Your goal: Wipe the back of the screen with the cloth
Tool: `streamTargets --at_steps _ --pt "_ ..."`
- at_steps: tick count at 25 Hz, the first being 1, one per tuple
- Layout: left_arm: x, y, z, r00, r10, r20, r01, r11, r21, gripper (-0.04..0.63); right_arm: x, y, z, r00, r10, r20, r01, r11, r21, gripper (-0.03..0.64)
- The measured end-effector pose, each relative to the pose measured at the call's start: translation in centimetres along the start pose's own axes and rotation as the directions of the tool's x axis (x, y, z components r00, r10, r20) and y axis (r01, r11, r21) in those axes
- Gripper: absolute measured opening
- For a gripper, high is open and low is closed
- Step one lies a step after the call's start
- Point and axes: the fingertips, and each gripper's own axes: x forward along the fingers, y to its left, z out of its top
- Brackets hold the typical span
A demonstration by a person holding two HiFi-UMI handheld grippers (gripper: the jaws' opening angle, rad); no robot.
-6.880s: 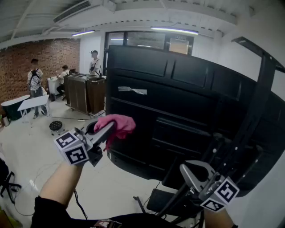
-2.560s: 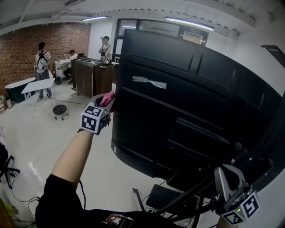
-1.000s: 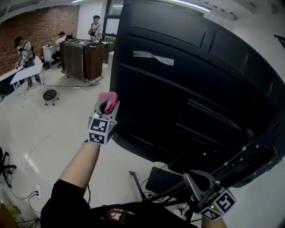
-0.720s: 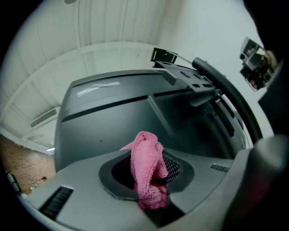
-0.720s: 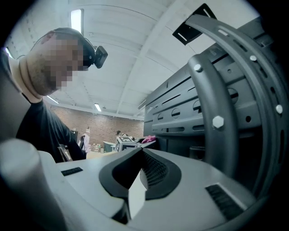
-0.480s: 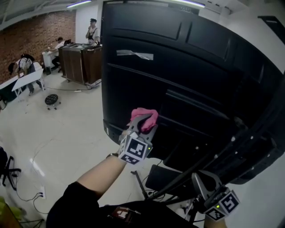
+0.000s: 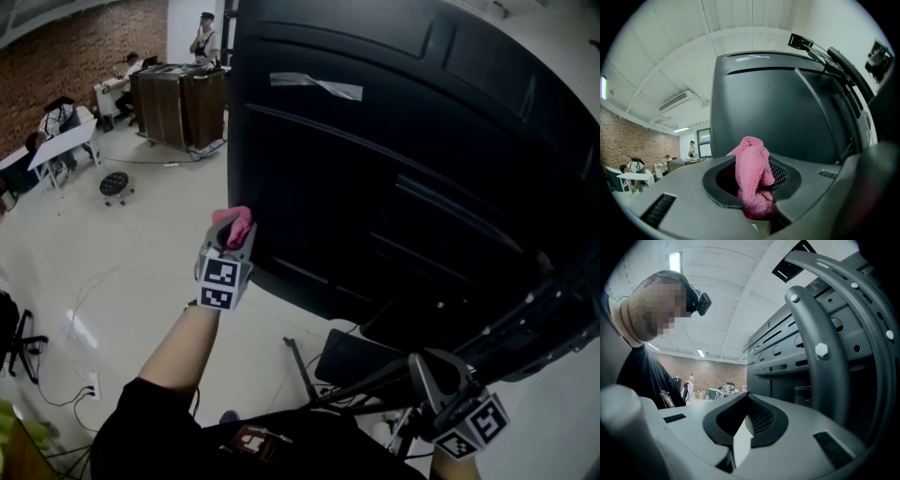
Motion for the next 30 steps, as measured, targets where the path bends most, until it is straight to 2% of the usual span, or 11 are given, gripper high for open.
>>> streamTargets --at_steps 3,5,9,11,13,15,18,20,22,27,30 --pt "0.1 -5.7 1.3 0.996 -0.085 0.012 0.085 0.996 -0.005 0.089 -1.3 -0.4 -0.2 1.0 -0.023 -0.007 0.023 1.0 0.005 0.006" --pt "0.0 -10.8 2.6 0.987 -0.155 0.029 0.154 0.988 0.033 0.089 -2.4 -0.7 -0.2 0.999 -0.034 -0.005 0.034 0.999 0.008 0.006" --pt "0.0 -19.5 3.7 0.957 -0.289 0.035 0.285 0.954 0.093 0.089 -4.3 -1.1 -0.1 0.999 -0.044 0.007 0.044 0.999 0.013 0.006" --pt "-0.1 -21.5 3.7 0.946 -0.324 0.028 0.32 0.943 0.095 0.091 -4.8 -1.3 -0.1 0.999 -0.045 0.014 0.044 0.999 0.018 0.006" --pt "-0.3 -21.3 3.8 0.941 -0.338 0.029 0.336 0.94 0.062 0.091 -4.7 -1.5 -0.1 0.999 -0.04 0.019 0.04 0.999 0.025 0.006" --pt "-0.7 -18.5 3.4 0.95 -0.313 0.022 0.312 0.95 0.029 0.091 -4.0 -1.6 -0.1 0.999 -0.028 0.024 0.027 0.999 0.029 0.006" --pt "-1.6 -9.7 -1.1 0.985 -0.161 -0.07 0.163 0.986 0.032 0.091 -2.3 -1.1 -0.1 1.0 0.002 0.021 -0.003 1.0 0.017 0.006" --pt "-1.9 -4.1 -5.1 0.988 -0.064 -0.143 0.071 0.996 0.046 0.091 -1.2 -0.7 -0.2 1.0 0.011 0.013 -0.011 1.0 0.016 0.006" --pt "-1.6 -2.2 -6.9 0.985 -0.044 -0.169 0.054 0.997 0.053 0.091 -0.4 -0.2 -0.3 1.0 0.01 0.002 -0.01 1.0 0.015 0.006" --pt "-0.9 -7.8 -7.3 0.974 -0.121 -0.194 0.146 0.981 0.124 0.091 -0.5 0.6 -0.3 1.0 0.007 -0.001 -0.007 1.0 0.006 0.006" --pt "-1.1 -14.8 -6.6 0.951 -0.224 -0.212 0.267 0.943 0.199 0.091 -2.2 -0.5 -0.4 1.0 -0.017 0.005 0.017 1.0 0.019 0.006"
